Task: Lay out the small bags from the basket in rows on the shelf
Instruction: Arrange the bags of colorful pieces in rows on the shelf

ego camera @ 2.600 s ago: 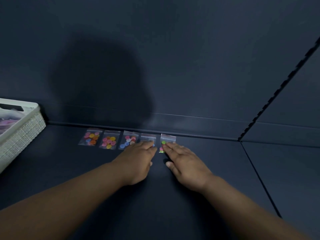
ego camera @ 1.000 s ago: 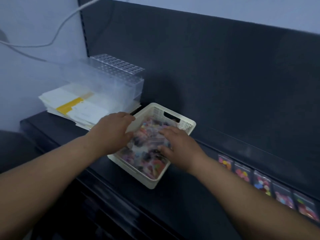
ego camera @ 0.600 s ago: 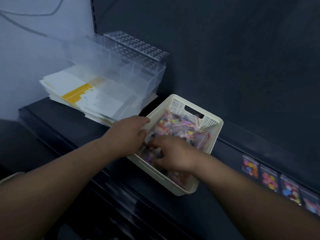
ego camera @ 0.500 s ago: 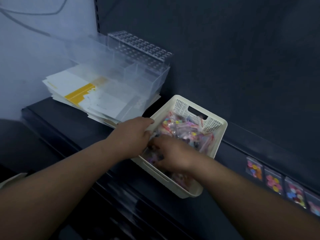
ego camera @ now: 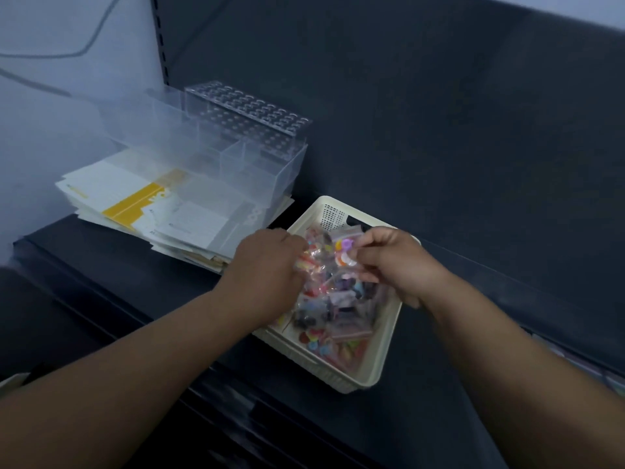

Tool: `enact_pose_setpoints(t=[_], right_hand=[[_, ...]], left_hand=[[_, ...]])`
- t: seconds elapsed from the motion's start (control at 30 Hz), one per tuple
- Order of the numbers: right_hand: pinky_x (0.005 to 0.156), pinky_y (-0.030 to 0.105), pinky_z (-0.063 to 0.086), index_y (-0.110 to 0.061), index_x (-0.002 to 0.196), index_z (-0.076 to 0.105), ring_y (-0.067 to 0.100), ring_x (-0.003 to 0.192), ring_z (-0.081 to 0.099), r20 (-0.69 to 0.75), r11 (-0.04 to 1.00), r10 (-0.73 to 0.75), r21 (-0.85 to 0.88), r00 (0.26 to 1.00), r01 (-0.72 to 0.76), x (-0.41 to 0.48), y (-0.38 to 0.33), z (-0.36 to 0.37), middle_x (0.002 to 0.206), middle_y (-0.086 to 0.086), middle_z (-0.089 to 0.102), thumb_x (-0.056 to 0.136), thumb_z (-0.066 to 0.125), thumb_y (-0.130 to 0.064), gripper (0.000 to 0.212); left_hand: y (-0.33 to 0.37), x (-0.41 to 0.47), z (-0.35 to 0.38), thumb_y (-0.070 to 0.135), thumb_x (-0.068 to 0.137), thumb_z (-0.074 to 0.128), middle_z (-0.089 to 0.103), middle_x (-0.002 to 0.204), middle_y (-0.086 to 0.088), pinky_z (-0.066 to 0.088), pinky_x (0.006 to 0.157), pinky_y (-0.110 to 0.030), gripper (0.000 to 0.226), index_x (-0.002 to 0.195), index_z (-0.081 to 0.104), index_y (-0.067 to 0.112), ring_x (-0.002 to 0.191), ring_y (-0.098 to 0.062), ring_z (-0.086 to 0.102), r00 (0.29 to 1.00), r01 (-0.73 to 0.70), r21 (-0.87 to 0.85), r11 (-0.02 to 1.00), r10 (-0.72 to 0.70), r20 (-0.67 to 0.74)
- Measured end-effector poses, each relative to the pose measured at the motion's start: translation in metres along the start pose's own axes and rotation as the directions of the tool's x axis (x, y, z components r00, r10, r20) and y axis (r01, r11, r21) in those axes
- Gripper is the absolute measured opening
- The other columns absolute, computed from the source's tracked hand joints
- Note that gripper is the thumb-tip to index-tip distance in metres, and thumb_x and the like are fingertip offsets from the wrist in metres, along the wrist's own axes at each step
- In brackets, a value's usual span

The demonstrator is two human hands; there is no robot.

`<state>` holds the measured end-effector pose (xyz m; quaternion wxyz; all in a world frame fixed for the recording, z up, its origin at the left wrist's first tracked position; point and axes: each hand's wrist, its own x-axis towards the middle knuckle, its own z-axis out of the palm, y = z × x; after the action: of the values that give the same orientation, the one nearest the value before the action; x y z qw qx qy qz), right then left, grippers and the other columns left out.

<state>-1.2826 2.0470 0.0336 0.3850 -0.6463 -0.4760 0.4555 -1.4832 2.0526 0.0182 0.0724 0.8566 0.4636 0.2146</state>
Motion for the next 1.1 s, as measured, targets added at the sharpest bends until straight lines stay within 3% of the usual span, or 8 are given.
enact_pose_setpoints(t=[0.13, 0.27, 0.37, 0.53, 0.67, 0.87, 0.97, 1.1], right_hand=[[0.044, 0.02, 0.048, -0.013, 0.073, 0.053, 0.013, 0.054, 0.062, -0.118, 0.988, 0.011, 0.156, 0.993, 0.008, -0.017, -0.007, -0.019, 0.072, 0.01, 0.065, 0.083, 0.064, 0.0, 0.02], [0.051, 0.023, 0.045, -0.017, 0.069, 0.051, 0.014, 0.057, 0.061, -0.185, 0.981, 0.02, 0.192, 0.983, 0.016, -0.031, -0.001, -0.029, 0.085, 0.013, 0.071, 0.083, 0.065, -0.002, 0.025], [0.047, 0.02, 0.046, -0.018, 0.069, 0.051, 0.009, 0.053, 0.059, -0.212, 0.977, 0.017, 0.211, 0.977, 0.029, -0.039, 0.002, -0.032, 0.077, 0.006, 0.068, 0.083, 0.063, -0.001, 0.025], [0.051, 0.022, 0.047, -0.018, 0.067, 0.051, 0.008, 0.051, 0.059, -0.221, 0.969, 0.03, 0.244, 0.975, 0.025, -0.049, 0.005, -0.032, 0.072, 0.002, 0.068, 0.084, 0.063, 0.0, 0.027], [0.056, 0.025, 0.047, -0.017, 0.069, 0.049, 0.008, 0.051, 0.059, -0.214, 0.965, 0.049, 0.263, 0.976, 0.009, -0.053, 0.007, -0.031, 0.067, 0.0, 0.067, 0.084, 0.063, 0.0, 0.027], [0.055, 0.022, 0.045, -0.018, 0.073, 0.051, 0.006, 0.053, 0.063, -0.167, 0.948, 0.053, 0.317, 0.985, 0.003, -0.054, 0.0, -0.023, 0.074, 0.002, 0.068, 0.086, 0.063, -0.007, 0.02], [0.054, 0.021, 0.046, -0.018, 0.077, 0.054, 0.008, 0.057, 0.062, -0.097, 0.907, 0.042, 0.42, 0.994, 0.002, -0.055, -0.005, -0.025, 0.08, 0.004, 0.069, 0.085, 0.064, -0.011, 0.014], [0.056, 0.02, 0.049, -0.017, 0.074, 0.055, 0.01, 0.062, 0.061, -0.043, 0.883, -0.023, 0.468, 0.999, 0.041, -0.06, -0.01, -0.029, 0.073, 0.001, 0.068, 0.086, 0.062, -0.01, 0.015]], left_hand=[[0.033, 0.005, 0.003, 0.041, 0.083, 0.062, 0.065, 0.089, 0.003, 0.046, 0.074, -0.027, 0.021, 0.083, 0.066, 0.02, 0.085, -0.017, 0.06, 0.911, 0.062, -0.111, 0.992, -0.011, 0.412], [0.057, 0.007, 0.013, 0.067, 0.072, 0.062, 0.063, 0.114, -0.005, 0.047, 0.086, -0.031, 0.063, 0.114, 0.061, 0.019, 0.102, -0.025, 0.06, 0.705, -0.017, 0.208, 0.978, -0.136, 0.696], [0.061, 0.009, 0.019, 0.072, 0.062, 0.067, 0.064, 0.109, -0.004, 0.048, 0.085, -0.031, 0.07, 0.113, 0.059, 0.024, 0.095, -0.022, 0.06, 0.681, 0.015, 0.226, 0.974, -0.176, 0.711], [0.056, 0.016, 0.03, 0.026, 0.076, 0.071, 0.065, 0.088, -0.007, 0.042, 0.061, -0.022, 0.023, 0.092, 0.062, 0.011, 0.08, -0.022, 0.062, 0.742, 0.223, -0.028, 0.974, -0.151, 0.653], [0.039, 0.027, 0.023, 0.003, 0.076, 0.068, 0.056, 0.065, -0.001, 0.045, 0.057, -0.022, 0.019, 0.067, 0.056, 0.015, 0.059, -0.015, 0.053, 0.795, 0.539, -0.494, 0.682, -0.218, 0.567], [0.03, 0.035, 0.001, -0.004, 0.077, 0.064, 0.065, 0.081, -0.012, 0.056, 0.067, -0.034, 0.027, 0.101, 0.063, 0.007, 0.063, -0.019, 0.061, 0.792, 0.61, -0.747, 0.264, -0.225, 0.567], [0.033, 0.035, -0.007, -0.001, 0.085, 0.059, 0.065, 0.075, -0.012, 0.056, 0.069, -0.039, 0.012, 0.093, 0.062, 0.008, 0.062, -0.023, 0.061, 0.8, 0.596, -0.776, 0.205, -0.236, 0.552], [0.043, 0.036, -0.009, 0.004, 0.088, 0.058, 0.063, 0.064, -0.008, 0.053, 0.05, -0.027, 0.01, 0.081, 0.06, 0.011, 0.048, -0.018, 0.058, 0.821, 0.568, -0.792, 0.223, -0.215, 0.528]])
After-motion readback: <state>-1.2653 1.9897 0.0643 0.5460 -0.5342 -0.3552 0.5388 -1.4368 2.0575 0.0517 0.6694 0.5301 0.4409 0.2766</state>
